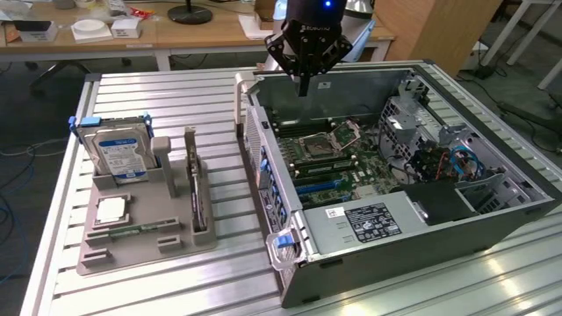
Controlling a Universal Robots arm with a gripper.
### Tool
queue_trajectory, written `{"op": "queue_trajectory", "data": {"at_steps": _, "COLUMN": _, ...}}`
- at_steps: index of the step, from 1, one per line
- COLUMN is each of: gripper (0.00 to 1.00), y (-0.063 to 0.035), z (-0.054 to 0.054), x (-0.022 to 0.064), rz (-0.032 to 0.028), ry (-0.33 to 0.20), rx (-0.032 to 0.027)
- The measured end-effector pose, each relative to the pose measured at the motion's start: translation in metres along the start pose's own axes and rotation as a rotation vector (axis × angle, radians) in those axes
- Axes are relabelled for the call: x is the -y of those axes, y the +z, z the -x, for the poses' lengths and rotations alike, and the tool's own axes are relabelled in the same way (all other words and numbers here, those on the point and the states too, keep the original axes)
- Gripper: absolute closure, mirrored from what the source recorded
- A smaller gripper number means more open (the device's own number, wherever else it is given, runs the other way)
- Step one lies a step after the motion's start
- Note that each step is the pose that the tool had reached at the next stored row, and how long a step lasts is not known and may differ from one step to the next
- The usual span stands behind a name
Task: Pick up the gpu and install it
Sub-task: 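Reach for the gpu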
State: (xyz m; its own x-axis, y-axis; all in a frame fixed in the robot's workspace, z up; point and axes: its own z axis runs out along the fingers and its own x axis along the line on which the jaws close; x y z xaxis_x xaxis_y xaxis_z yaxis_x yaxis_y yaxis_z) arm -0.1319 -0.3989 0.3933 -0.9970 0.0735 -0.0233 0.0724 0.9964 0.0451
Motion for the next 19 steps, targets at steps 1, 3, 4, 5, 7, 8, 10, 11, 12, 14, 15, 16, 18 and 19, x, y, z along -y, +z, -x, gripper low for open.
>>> {"op": "queue_trajectory", "data": {"at_steps": 1, "gripper": 0.9, "y": 0.0, "z": -0.0005, "x": 0.0, "rz": -0.0001, "ry": 0.0, "rx": 0.0}}
{"op": "queue_trajectory", "data": {"at_steps": 3, "gripper": 0.9, "y": 0.0, "z": -0.0016, "x": 0.0001, "rz": 0.0, "ry": 0.0, "rx": 0.0}}
{"op": "queue_trajectory", "data": {"at_steps": 4, "gripper": 0.9, "y": -0.0001, "z": -0.0021, "x": 0.0002, "rz": 0.0, "ry": 0.0, "rx": 0.0}}
{"op": "queue_trajectory", "data": {"at_steps": 5, "gripper": 0.9, "y": -0.0001, "z": -0.0026, "x": 0.0002, "rz": -0.0001, "ry": 0.0, "rx": 0.0}}
{"op": "queue_trajectory", "data": {"at_steps": 7, "gripper": 0.9, "y": -0.0001, "z": -0.0036, "x": 0.0003, "rz": 0.0, "ry": 0.0, "rx": 0.0}}
{"op": "queue_trajectory", "data": {"at_steps": 8, "gripper": 0.9, "y": -0.0001, "z": -0.0041, "x": 0.0003, "rz": 0.0, "ry": 0.0, "rx": 0.0001}}
{"op": "queue_trajectory", "data": {"at_steps": 10, "gripper": 0.9, "y": -0.0001, "z": -0.0049, "x": 0.0004, "rz": 0.0, "ry": 0.0, "rx": 0.0}}
{"op": "queue_trajectory", "data": {"at_steps": 11, "gripper": 0.9, "y": -0.0001, "z": -0.0054, "x": 0.0004, "rz": 0.0, "ry": 0.0, "rx": 0.0}}
{"op": "queue_trajectory", "data": {"at_steps": 12, "gripper": 0.9, "y": -0.0002, "z": -0.0059, "x": 0.0004, "rz": -0.0001, "ry": 0.0, "rx": 0.0}}
{"op": "queue_trajectory", "data": {"at_steps": 14, "gripper": 0.9, "y": -0.0002, "z": -0.0068, "x": 0.0005, "rz": 0.0, "ry": 0.0, "rx": 0.0}}
{"op": "queue_trajectory", "data": {"at_steps": 15, "gripper": 0.9, "y": -0.0002, "z": -0.0074, "x": 0.0005, "rz": 0.0, "ry": 0.0, "rx": 0.0}}
{"op": "queue_trajectory", "data": {"at_steps": 16, "gripper": 0.9, "y": -0.0002, "z": -0.008, "x": 0.0006, "rz": -0.0001, "ry": 0.0, "rx": 0.0}}
{"op": "queue_trajectory", "data": {"at_steps": 18, "gripper": 0.9, "y": -0.0003, "z": -0.0092, "x": 0.0007, "rz": -0.0001, "ry": 0.0, "rx": 0.0}}
{"op": "queue_trajectory", "data": {"at_steps": 19, "gripper": 0.9, "y": -0.0003, "z": -0.0098, "x": 0.0007, "rz": 0.0, "ry": 0.0, "rx": 0.0}}
